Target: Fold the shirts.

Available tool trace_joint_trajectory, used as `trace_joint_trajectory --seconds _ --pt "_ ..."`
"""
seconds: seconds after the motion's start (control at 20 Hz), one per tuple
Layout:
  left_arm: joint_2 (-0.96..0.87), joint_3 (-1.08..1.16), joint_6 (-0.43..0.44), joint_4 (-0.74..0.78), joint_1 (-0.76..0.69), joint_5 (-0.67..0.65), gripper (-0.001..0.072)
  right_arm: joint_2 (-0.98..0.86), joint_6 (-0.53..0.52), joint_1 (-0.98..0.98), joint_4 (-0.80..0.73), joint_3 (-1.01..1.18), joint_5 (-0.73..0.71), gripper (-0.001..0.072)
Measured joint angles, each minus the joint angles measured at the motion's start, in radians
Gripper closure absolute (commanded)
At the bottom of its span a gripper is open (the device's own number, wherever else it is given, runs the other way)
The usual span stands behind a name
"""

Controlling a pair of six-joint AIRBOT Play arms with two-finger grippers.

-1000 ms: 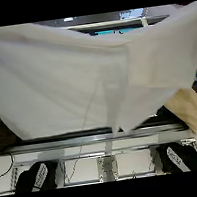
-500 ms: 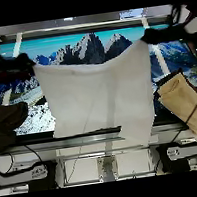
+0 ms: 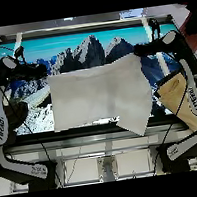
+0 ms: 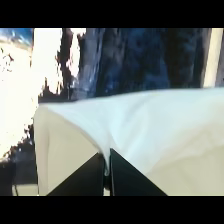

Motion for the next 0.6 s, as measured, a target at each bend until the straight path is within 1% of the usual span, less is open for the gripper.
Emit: trace_joint_trajectory --seconds 0.15,0.3,0.45,0.6 --pt "-0.005 0.001 0.013 0.034 -0.007 -0.086 0.0696 0.002 -0.007 -0.003 -0.085 -0.001 0.120 0.0685" --pt "-0.008 0.001 0.021 0.051 -0.011 -0.134 0.0696 0.003 -0.010 -0.005 -0.161 -0.004 0.212 0.0685" --pt "-0.013 -0.010 0.023 0.062 -0.018 -0.148 0.0696 0.003 -0.010 -0.006 -0.209 -0.046 0.261 0.0685" --pt "-0.015 -0.063 0.023 0.068 -0.020 -0.143 0.0696 0.003 -0.010 -0.006 -0.232 -0.140 0.264 0.0685"
